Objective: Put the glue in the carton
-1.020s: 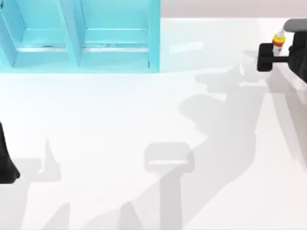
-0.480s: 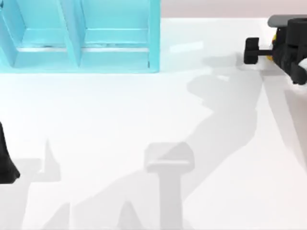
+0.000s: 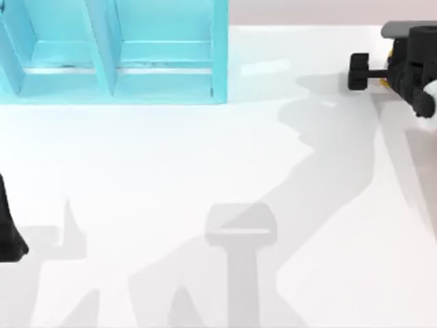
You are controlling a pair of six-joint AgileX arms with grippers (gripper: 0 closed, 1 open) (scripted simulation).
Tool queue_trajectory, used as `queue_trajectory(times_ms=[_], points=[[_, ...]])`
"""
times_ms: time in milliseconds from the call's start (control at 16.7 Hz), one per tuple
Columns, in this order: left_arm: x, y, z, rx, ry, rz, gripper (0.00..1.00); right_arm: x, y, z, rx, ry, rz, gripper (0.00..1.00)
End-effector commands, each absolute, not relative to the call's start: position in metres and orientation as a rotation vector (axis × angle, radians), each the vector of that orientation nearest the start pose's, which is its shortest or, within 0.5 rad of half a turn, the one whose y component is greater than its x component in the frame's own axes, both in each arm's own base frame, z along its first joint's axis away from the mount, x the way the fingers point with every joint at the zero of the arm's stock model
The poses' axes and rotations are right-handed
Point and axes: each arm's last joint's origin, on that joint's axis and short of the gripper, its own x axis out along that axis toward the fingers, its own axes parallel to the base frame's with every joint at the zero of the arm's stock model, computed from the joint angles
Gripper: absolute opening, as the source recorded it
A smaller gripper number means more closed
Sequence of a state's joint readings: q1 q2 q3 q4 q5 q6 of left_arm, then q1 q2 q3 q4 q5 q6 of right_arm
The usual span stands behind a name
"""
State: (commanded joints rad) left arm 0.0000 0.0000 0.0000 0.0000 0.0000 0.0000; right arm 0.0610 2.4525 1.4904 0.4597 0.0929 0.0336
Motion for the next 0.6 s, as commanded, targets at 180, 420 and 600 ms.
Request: queue_trajectory(times_ms=[180,420,600], points=[[0.1057,-0.0012,0.16,0.0,0.0,0.0,1.0,0.504,0.0334,0.0529,-0.015,0.5,-0.015,0.77],[0.1057,-0.0012,0.16,0.0,0.0,0.0,1.0,0.504,0.0334,0.0529,-0.015,0.5,-0.015,0.47],[0.1057,-0.0012,0.16,0.0,0.0,0.0,1.0,0.504,0.0334,0.0529,-0.015,0.5,-0.015,0.25]])
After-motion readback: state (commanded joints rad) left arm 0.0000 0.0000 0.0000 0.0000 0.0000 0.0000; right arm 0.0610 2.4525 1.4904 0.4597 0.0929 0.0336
